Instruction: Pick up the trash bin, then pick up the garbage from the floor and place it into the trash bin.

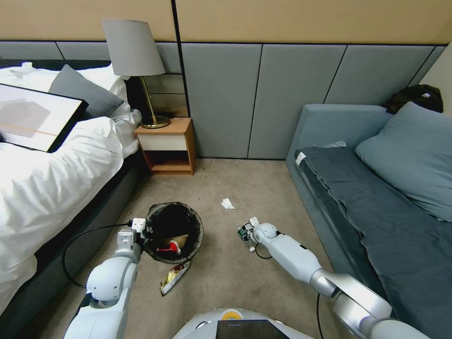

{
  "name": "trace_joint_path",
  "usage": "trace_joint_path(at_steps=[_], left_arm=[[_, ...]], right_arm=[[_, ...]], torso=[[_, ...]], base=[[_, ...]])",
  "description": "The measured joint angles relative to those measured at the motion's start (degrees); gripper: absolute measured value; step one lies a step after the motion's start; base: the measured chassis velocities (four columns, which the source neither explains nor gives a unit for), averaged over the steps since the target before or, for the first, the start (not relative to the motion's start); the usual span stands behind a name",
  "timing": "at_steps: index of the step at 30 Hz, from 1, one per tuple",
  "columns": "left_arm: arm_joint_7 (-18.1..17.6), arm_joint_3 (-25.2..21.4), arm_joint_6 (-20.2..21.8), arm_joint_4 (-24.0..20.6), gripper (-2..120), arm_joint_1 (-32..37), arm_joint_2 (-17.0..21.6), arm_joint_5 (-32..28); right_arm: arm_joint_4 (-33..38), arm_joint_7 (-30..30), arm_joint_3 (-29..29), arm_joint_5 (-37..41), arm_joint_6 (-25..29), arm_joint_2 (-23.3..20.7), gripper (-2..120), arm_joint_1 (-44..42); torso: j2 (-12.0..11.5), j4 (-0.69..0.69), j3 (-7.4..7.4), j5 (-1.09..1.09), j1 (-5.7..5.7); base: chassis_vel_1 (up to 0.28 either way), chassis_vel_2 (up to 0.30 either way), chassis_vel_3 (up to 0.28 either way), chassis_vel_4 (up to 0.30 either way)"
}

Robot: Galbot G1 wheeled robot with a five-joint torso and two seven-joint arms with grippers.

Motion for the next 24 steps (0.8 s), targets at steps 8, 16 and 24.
trace_joint_path(at_steps=[8, 16, 24], left_arm=[[0.1, 0.2, 0.0, -0.8, 0, 0.0, 0.0, -0.1], [0.9, 0.6, 0.0, -0.8, 0, -0.1, -0.5, 0.6], [1.3, 1.2, 0.0, 0.4, 0, -0.8, -0.8, 1.4]], right_arm=[[21.1, 5.5, 5.1, 11.6, -0.1, -11.7, 19, -0.8], [40.4, 10.6, 11.2, 24.6, -0.2, -22.2, 19, -0.3], [52.1, 14.9, 11.2, 39.1, -0.2, -23.3, 19, 9.1]], torso=[[0.0, -0.02, 0.00, 0.03, 0.00], [0.0, -0.02, 0.00, 0.00, 0.00], [0.0, 0.00, 0.00, -0.01, 0.00]], base=[[0.000, 0.000, 0.000, 0.000], [0.000, 0.000, 0.000, 0.000], [0.000, 0.000, 0.000, 0.000]])
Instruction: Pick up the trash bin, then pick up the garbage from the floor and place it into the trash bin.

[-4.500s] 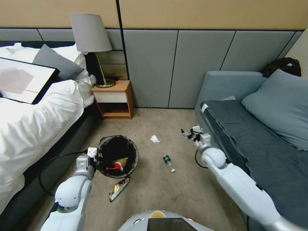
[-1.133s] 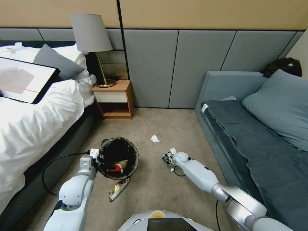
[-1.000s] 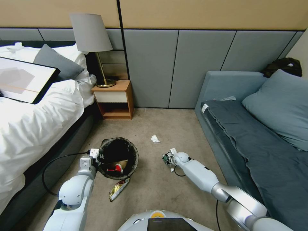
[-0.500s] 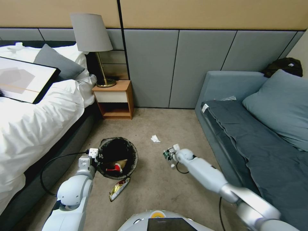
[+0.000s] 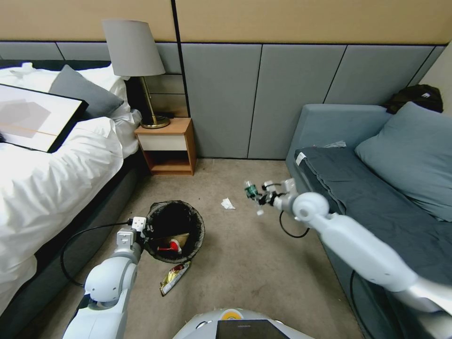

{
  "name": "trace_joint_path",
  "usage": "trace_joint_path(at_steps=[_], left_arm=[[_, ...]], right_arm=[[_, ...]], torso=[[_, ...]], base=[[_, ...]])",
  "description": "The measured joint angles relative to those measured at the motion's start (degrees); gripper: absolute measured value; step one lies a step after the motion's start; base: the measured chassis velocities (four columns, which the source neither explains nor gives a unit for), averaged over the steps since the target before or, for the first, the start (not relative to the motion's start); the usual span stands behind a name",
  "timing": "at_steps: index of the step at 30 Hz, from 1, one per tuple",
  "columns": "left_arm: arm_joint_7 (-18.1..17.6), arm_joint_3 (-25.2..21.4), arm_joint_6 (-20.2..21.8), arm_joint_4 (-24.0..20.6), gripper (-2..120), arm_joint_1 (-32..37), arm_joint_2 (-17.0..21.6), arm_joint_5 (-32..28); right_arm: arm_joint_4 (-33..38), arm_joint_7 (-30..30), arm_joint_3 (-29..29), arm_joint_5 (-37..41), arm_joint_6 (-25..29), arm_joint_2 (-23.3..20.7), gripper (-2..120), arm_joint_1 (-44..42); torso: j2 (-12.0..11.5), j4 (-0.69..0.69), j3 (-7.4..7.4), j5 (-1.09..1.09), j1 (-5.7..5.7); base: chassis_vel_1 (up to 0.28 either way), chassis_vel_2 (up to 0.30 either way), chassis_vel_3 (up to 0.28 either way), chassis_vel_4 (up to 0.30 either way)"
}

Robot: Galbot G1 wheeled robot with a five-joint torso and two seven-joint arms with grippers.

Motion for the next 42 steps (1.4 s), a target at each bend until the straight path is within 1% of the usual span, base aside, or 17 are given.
trace_joint_path(at_steps=[2, 5, 6, 7, 8, 9, 11, 13, 14, 15, 17, 18, 24, 26, 29, 33, 42], left_arm=[[0.0, 0.0, 0.0, 0.0, 0, 0.0, 0.0, 0.0], [0.0, 0.0, 0.0, 0.4, 0, 0.0, -0.2, 0.1], [0.0, 0.0, 0.0, 0.4, 0, 0.0, -0.2, 0.1], [0.0, 0.0, 0.0, 0.5, 0, 0.0, -0.2, 0.1], [0.0, 0.0, 0.0, 0.6, 0, 0.0, -0.3, 0.1], [0.0, 0.0, 0.0, 0.6, 0, 0.0, -0.3, 0.1], [0.0, 0.0, 0.0, 0.7, 0, -0.1, -0.4, 0.1], [0.1, 0.0, 0.0, 0.8, 0, -0.1, -0.5, 0.2], [0.0, 0.0, 0.0, 1.0, 0, -0.2, -0.7, 0.2], [0.0, 0.0, 0.0, 1.0, 0, -0.2, -0.7, 0.2], [0.0, 0.0, 0.0, 1.1, 0, -0.3, -1.0, 0.3], [0.0, 0.0, 0.0, 1.1, 0, -0.3, -1.0, 0.3], [0.1, -0.2, 0.0, 0.7, 0, -0.1, -1.4, 0.5], [0.0, -0.2, 0.0, 0.7, 0, -0.1, -1.4, 0.5], [0.0, -0.6, 0.0, 0.9, 0, -0.3, -1.2, 0.5], [0.0, -0.7, 0.0, 1.1, 0, -0.4, -1.3, 0.5], [0.0, -0.9, 0.0, 1.5, 0, -0.5, -1.3, 0.4]], right_arm=[[0.5, 0.7, -0.5, 1.4, 0.0, 0.4, 19, 1.3], [2.6, 3.6, -4.3, 9.3, 0.0, 3.7, 19, 10.1], [2.6, 3.6, -4.3, 9.3, 0.0, 3.7, 19, 10.1], [2.6, 3.9, -5.6, 10.5, 0.0, 4.7, 19, 12.2], [2.6, 4.7, -8.6, 13.4, 0.0, 6.7, 19, 16.4], [2.6, 4.7, -8.6, 13.4, 0.0, 6.7, 19, 16.4], [1.8, 6.5, -12.8, 17.0, 0.0, 9.5, 19, 21.2], [1.6, 7.2, -14.2, 17.8, 0.0, 10.5, 19, 22.5], [1.2, 8.8, -17.0, 19.7, 0.0, 12.7, 19, 24.8], [1.2, 8.8, -17.0, 19.7, 0.0, 12.7, 19, 24.8], [1.1, 11.2, -20.7, 21.6, 0.0, 16.3, 19, 26.6], [1.1, 11.2, -20.7, 21.6, 0.0, 16.3, 19, 26.6], [1.4, 14.0, -26.4, 22.3, 0.0, 23.0, 19, 26.2], [1.3, 14.1, -26.8, 22.3, 0.0, 23.6, 19, 26.0], [0.1, 15.1, -29.6, 21.3, 0.0, 26.4, 19, 23.9], [-0.8, 15.3, -30.6, 20.4, 0.0, 26.8, 19, 22.7], [-3.9, 15.1, -33.1, 16.4, 0.0, 25.1, 19, 18.1]], torso=[[0.0, 0.00, 0.00, 0.02, 0.00], [0.0, 0.02, 0.00, -0.01, 0.00], [0.0, 0.02, 0.00, -0.01, 0.00], [0.0, 0.01, 0.00, -0.01, 0.00], [0.0, 0.02, 0.00, 0.00, 0.00], [0.0, 0.02, 0.00, 0.00, 0.00], [0.0, 0.01, 0.00, 0.00, 0.00], [0.0, 0.01, 0.00, 0.00, 0.00], [0.0, 0.00, 0.00, -0.01, 0.00], [0.0, 0.00, 0.00, -0.01, 0.00], [0.0, 0.00, 0.00, -0.02, 0.00], [0.0, 0.00, 0.00, -0.02, 0.00], [0.0, 0.01, 0.00, 0.00, 0.00], [0.0, 0.00, 0.00, -0.01, 0.00], [0.0, 0.01, 0.00, 0.00, 0.00], [0.0, 0.01, 0.00, -0.01, 0.00], [0.0, 0.00, 0.00, 0.01, 0.00]], base=[[0.000, 0.000, 0.000, 0.000], [0.000, 0.000, 0.000, 0.000], [0.000, 0.000, 0.000, 0.000], [0.000, 0.000, 0.000, 0.000], [0.000, 0.000, 0.000, 0.000], [0.000, 0.000, 0.000, 0.000], [0.000, 0.000, 0.000, 0.000], [0.000, 0.000, 0.000, 0.000], [0.000, 0.000, 0.000, 0.000], [0.000, 0.000, 0.000, 0.000], [0.000, 0.000, 0.000, 0.000], [0.000, 0.000, 0.000, 0.000], [0.000, 0.000, 0.000, 0.000], [0.000, 0.000, 0.000, 0.000], [0.000, 0.000, 0.000, 0.000], [0.000, 0.000, 0.000, 0.000], [0.000, 0.000, 0.000, 0.000]])
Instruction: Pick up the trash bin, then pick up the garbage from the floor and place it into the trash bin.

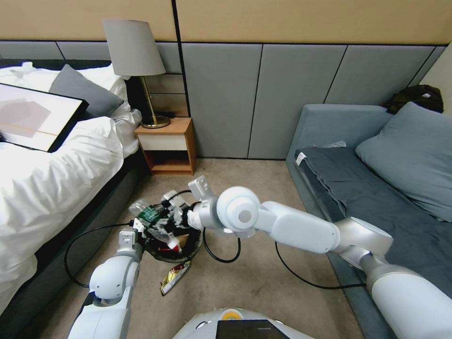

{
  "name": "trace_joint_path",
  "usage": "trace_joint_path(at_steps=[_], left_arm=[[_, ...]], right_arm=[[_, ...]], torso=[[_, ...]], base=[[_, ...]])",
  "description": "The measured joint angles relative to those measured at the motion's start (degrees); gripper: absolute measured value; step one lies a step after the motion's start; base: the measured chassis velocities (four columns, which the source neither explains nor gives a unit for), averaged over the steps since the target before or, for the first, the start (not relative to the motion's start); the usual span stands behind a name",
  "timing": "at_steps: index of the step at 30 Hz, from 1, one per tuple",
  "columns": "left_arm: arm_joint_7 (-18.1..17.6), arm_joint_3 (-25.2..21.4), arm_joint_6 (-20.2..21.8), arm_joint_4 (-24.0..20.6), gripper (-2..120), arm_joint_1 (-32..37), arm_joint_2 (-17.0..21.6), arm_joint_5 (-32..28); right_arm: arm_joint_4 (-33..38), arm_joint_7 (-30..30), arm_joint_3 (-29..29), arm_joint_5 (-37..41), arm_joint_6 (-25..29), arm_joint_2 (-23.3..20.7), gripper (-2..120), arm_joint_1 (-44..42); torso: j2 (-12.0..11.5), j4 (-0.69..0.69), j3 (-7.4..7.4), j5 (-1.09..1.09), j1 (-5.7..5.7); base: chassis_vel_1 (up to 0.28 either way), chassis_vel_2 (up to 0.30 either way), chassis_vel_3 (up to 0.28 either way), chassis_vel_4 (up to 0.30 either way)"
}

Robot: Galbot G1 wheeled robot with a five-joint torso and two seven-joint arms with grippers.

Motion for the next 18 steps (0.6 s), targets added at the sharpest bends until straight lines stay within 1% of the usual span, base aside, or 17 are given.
trace_joint_path(at_steps=[9, 18], left_arm=[[0.0, -0.1, 0.0, 0.0, 0, 0.3, -0.2, 0.0], [0.0, 0.0, 0.0, 0.3, 0, 0.2, -0.3, 0.0]], right_arm=[[-1.3, -1.4, -0.7, -2.7, 0.0, -1.0, 19, -0.5], [-1.5, -2.5, -0.4, -3.6, 0.0, -1.9, 19, -1.0]], torso=[[0.0, 0.00, 0.00, 0.00, 0.00], [0.0, 0.00, 0.00, 0.00, 0.00]], base=[[0.000, 0.000, 0.000, 0.000], [0.000, 0.000, 0.000, 0.000]])
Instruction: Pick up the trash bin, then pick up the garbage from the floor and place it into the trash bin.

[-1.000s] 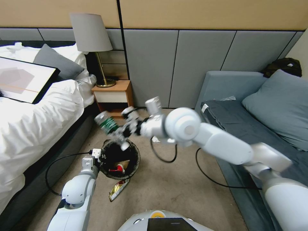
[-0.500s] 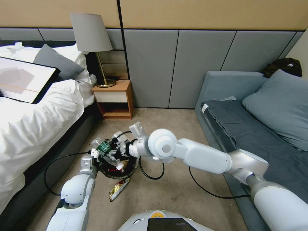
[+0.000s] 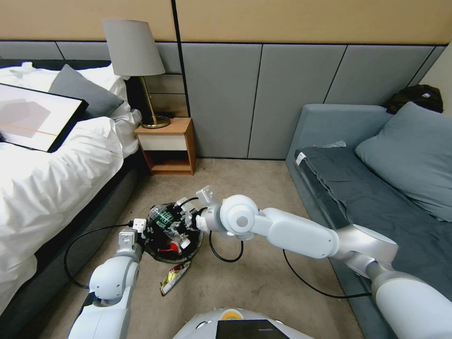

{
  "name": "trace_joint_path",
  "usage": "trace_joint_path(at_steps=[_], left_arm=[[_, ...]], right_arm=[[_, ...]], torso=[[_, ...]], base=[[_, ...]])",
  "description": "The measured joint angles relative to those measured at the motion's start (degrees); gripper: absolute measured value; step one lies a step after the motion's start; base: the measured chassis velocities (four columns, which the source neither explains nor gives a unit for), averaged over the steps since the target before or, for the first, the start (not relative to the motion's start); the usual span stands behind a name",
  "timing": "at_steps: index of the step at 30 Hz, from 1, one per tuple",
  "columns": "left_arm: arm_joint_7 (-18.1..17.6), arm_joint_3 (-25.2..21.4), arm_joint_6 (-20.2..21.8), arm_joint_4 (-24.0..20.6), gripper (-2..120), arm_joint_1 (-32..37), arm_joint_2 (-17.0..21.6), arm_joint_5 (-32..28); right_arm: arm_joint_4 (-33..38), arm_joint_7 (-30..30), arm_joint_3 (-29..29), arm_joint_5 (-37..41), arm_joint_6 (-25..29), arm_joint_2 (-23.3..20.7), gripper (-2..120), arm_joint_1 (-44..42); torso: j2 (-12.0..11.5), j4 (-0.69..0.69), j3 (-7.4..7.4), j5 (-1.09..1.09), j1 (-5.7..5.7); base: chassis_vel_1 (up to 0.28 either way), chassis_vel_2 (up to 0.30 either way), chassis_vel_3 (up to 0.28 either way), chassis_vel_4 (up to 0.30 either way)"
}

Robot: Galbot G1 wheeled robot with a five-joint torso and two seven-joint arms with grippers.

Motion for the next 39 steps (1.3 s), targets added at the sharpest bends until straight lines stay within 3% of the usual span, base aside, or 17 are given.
trace_joint_path(at_steps=[6, 12, 13, 23, 39], left_arm=[[0.0, 0.0, 0.0, 0.3, 0, 0.0, 0.0, 0.0], [0.0, 0.0, 0.0, 0.3, 0, 0.0, 0.1, 0.0], [0.0, 0.0, 0.0, 0.3, 0, 0.0, 0.1, 0.0], [0.0, -0.2, 0.0, 0.1, 0, 0.2, 0.2, 0.0], [0.0, 0.0, 0.0, -0.4, 0, 0.3, 1.1, -0.1]], right_arm=[[-0.1, -1.1, 1.1, 0.1, 0.0, -0.6, 36, -0.5], [-0.7, -0.7, 2.1, 0.0, 0.0, -0.9, 60, -0.7], [-0.8, -0.7, 2.5, 0.0, 0.0, -0.9, 68, -0.7], [-1.1, -0.6, 4.1, 0.1, 0.0, -1.7, 99, -1.0], [0.3, -0.3, 7.4, 0.2, 0.2, -3.9, 100, -2.3]], torso=[[0.0, 0.00, 0.00, 0.00, 0.00], [0.0, 0.00, 0.00, 0.00, 0.00], [0.0, 0.00, 0.00, 0.00, 0.00], [0.0, 0.00, 0.00, 0.01, 0.00], [0.0, 0.01, 0.00, 0.00, 0.00]], base=[[0.000, 0.000, 0.000, 0.000], [0.000, 0.000, 0.000, 0.000], [0.000, 0.000, 0.000, 0.000], [0.000, 0.000, 0.000, 0.000], [0.000, 0.000, 0.000, 0.000]])
